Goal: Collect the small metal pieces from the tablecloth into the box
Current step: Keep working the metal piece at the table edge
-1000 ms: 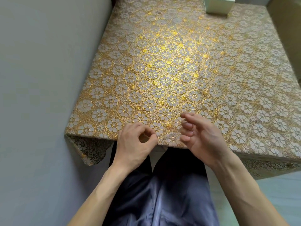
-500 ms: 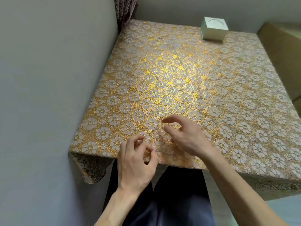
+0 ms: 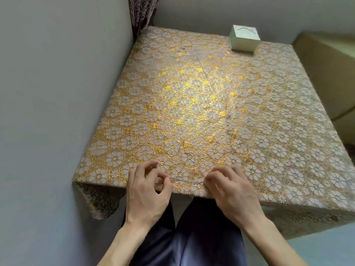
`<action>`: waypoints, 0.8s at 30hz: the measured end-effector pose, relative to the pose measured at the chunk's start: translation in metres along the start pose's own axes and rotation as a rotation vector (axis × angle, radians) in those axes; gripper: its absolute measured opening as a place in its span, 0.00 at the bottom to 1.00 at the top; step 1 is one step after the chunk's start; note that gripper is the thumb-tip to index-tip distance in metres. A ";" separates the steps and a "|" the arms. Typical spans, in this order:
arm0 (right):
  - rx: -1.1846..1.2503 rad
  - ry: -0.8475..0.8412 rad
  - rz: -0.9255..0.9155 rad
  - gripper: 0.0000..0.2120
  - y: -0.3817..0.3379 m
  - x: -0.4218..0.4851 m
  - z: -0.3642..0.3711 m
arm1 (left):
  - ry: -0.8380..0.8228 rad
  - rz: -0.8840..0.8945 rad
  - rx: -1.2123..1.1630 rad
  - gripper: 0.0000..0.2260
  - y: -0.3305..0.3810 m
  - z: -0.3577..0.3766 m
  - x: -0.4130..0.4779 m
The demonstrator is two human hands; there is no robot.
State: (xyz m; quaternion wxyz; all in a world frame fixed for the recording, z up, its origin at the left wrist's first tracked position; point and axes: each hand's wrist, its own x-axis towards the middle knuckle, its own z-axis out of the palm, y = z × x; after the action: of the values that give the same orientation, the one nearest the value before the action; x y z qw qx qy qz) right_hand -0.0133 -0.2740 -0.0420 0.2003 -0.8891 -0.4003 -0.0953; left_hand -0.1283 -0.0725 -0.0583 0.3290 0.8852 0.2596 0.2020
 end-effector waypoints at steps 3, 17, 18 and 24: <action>-0.143 -0.049 -0.045 0.09 -0.002 0.003 0.003 | 0.002 -0.022 -0.024 0.09 0.001 -0.002 0.002; 0.471 -0.255 0.148 0.05 -0.016 0.043 -0.040 | -0.186 -0.072 -0.052 0.08 0.009 -0.025 0.018; 0.522 -0.257 0.167 0.06 -0.016 0.047 -0.042 | -0.200 -0.079 -0.058 0.07 0.010 -0.026 0.020; 0.861 -0.294 0.282 0.04 -0.024 0.071 -0.065 | -0.300 -0.068 -0.110 0.04 0.023 -0.033 0.033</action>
State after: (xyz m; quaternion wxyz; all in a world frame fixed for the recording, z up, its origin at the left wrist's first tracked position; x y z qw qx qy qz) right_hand 0.0153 -0.2397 0.0463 0.5026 -0.7750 -0.3031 0.2343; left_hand -0.1124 -0.0517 -0.0130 0.4187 0.8768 0.2259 0.0702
